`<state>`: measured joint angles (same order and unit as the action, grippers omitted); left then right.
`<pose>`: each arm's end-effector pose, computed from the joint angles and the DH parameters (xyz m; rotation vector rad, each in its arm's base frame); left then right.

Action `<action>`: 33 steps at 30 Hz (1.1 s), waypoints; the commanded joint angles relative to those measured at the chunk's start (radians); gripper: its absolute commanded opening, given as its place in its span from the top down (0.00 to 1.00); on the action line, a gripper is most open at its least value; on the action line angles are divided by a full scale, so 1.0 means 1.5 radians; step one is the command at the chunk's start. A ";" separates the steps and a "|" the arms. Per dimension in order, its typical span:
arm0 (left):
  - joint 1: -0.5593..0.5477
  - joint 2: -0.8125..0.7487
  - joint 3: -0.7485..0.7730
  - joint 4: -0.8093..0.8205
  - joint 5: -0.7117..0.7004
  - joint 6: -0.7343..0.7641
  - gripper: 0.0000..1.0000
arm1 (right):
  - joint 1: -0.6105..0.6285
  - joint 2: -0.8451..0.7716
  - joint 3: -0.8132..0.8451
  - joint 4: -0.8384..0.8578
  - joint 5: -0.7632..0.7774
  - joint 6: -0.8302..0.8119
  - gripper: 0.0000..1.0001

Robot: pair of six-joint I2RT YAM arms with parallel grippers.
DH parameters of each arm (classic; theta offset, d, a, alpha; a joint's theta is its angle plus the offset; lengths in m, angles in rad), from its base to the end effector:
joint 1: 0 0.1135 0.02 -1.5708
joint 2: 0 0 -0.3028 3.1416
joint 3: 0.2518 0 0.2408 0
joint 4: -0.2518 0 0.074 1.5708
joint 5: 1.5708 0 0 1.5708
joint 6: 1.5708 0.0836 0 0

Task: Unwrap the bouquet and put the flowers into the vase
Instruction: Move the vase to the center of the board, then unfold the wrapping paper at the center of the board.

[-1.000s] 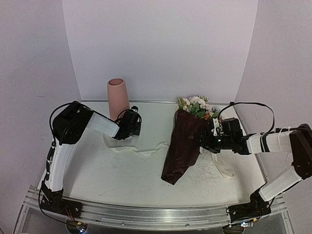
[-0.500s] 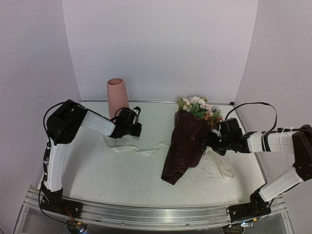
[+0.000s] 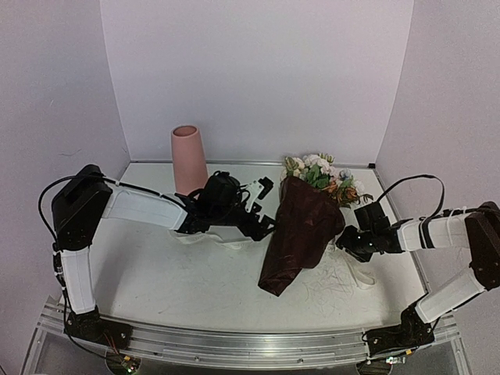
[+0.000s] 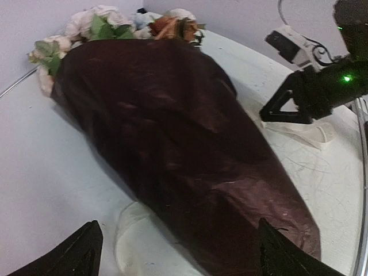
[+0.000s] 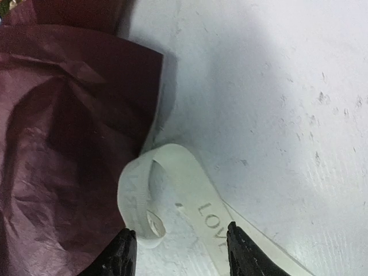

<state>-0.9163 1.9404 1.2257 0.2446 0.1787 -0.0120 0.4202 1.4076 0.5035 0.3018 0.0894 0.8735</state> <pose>0.2829 -0.3932 0.2175 1.0294 1.8530 -0.7509 0.2694 0.1122 0.1770 0.5552 2.1727 0.6307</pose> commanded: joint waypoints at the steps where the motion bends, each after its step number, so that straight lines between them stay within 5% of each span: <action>1: -0.074 -0.038 -0.023 0.005 -0.072 0.071 0.02 | -0.003 -0.038 -0.020 -0.034 0.009 -0.002 0.43; 20: -0.216 0.026 0.032 -0.090 -0.358 0.172 0.00 | -0.003 -0.219 -0.045 -0.040 -0.054 -0.087 0.27; 33: -0.233 0.036 0.051 -0.124 -0.291 0.163 0.00 | -0.003 -0.224 -0.055 -0.041 -0.054 -0.091 0.23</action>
<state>-1.2531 1.9823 1.2443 0.0768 -0.2811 0.2338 0.4194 1.0923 0.4429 0.2611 0.0113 0.7514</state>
